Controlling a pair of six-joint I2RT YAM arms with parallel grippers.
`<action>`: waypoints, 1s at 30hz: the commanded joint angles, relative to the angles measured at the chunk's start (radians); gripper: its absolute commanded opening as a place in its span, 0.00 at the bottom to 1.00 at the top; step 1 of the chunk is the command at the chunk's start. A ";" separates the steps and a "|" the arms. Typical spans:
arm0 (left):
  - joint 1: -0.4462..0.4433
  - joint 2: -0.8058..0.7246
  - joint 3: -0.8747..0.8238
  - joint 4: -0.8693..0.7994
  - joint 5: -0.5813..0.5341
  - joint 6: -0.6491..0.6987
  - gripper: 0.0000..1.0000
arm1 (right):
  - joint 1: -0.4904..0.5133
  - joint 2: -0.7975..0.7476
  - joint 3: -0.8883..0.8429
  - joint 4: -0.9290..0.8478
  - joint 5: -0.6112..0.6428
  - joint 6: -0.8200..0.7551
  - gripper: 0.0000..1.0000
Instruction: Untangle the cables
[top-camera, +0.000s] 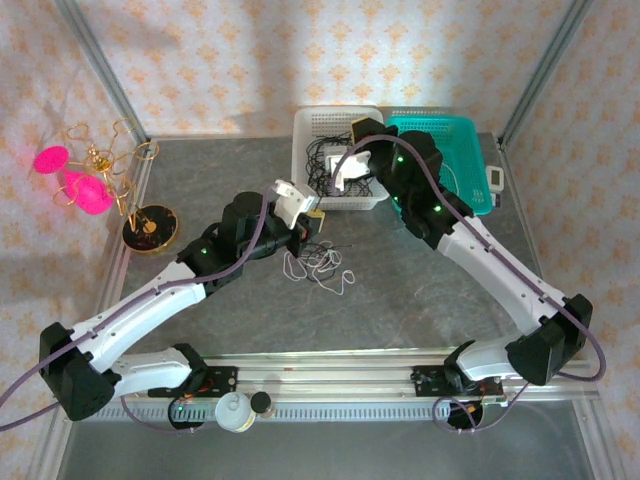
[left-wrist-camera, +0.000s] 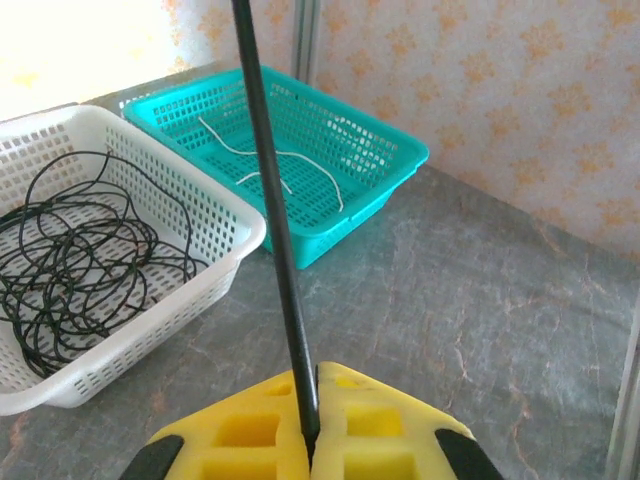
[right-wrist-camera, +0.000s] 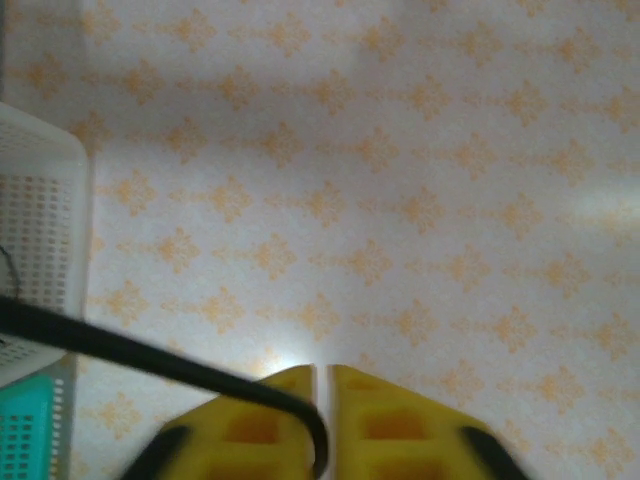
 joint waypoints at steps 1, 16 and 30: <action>-0.015 0.007 0.027 -0.069 -0.019 -0.051 0.00 | -0.059 -0.049 0.079 0.153 0.039 0.126 0.46; 0.152 0.161 0.312 0.124 -0.075 -0.287 0.00 | -0.189 -0.172 -0.072 0.033 -0.055 0.991 0.92; 0.263 0.485 0.646 0.168 -0.111 -0.319 0.00 | -0.246 -0.345 -0.337 0.009 -0.378 1.504 0.94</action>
